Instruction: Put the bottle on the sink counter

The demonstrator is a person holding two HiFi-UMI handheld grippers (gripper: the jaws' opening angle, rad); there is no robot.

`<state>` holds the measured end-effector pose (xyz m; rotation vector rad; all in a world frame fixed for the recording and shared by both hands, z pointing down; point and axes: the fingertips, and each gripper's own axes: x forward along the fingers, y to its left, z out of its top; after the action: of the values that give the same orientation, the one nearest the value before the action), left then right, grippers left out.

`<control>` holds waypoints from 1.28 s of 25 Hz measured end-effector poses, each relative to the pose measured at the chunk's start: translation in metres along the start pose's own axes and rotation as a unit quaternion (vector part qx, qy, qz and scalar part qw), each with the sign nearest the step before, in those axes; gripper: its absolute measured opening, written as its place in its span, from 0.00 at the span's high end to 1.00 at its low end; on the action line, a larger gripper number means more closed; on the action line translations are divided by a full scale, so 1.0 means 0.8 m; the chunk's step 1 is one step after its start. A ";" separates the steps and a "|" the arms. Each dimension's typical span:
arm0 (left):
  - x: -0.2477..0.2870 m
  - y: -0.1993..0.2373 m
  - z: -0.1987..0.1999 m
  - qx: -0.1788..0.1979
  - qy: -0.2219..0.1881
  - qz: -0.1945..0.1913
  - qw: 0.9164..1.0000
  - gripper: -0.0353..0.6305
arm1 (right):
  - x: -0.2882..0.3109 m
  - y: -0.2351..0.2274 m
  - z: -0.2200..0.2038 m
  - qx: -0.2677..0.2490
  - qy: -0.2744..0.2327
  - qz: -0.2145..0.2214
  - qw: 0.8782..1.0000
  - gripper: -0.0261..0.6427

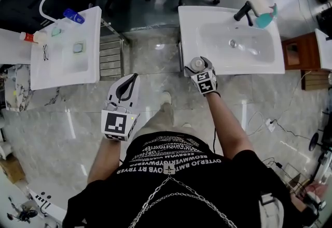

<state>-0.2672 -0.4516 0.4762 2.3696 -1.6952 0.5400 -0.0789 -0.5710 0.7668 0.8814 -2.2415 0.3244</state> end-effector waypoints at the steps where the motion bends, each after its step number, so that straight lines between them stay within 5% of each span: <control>1: -0.002 -0.004 0.001 0.000 -0.002 -0.001 1.000 0.94 | -0.004 -0.002 0.002 0.003 -0.003 0.000 1.000 0.39; 8: -0.046 -0.042 0.017 0.002 -0.025 0.007 1.000 0.94 | -0.106 -0.009 -0.005 0.001 -0.030 -0.016 0.999 0.36; 9: -0.053 -0.048 0.021 0.002 -0.029 0.009 1.000 0.94 | -0.139 -0.015 0.004 0.006 -0.051 -0.034 0.998 0.46; 11: -0.066 -0.061 0.030 0.003 -0.041 0.011 0.999 0.94 | -0.215 -0.028 0.031 0.026 -0.106 -0.074 0.991 0.85; 12: -0.071 -0.069 0.035 0.004 -0.049 0.010 0.999 0.94 | -0.252 -0.033 0.046 0.033 -0.131 -0.089 0.987 0.97; 20: -0.115 -0.164 0.089 0.020 -0.110 -0.008 0.994 0.94 | -0.476 -0.028 0.104 0.010 -0.212 -0.134 0.968 0.97; 25: -0.146 -0.226 0.112 0.009 -0.141 -0.018 0.990 0.94 | -0.553 -0.016 0.100 0.004 -0.231 -0.130 0.964 0.97; 32: -0.185 -0.297 0.094 0.029 -0.127 -0.024 0.991 0.94 | -0.599 0.013 0.073 -0.014 -0.243 -0.122 0.962 0.97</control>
<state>-0.0718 -0.2690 0.3649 2.6084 -1.7361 0.2950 0.1360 -0.3500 0.3957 1.3196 -2.5255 -0.0471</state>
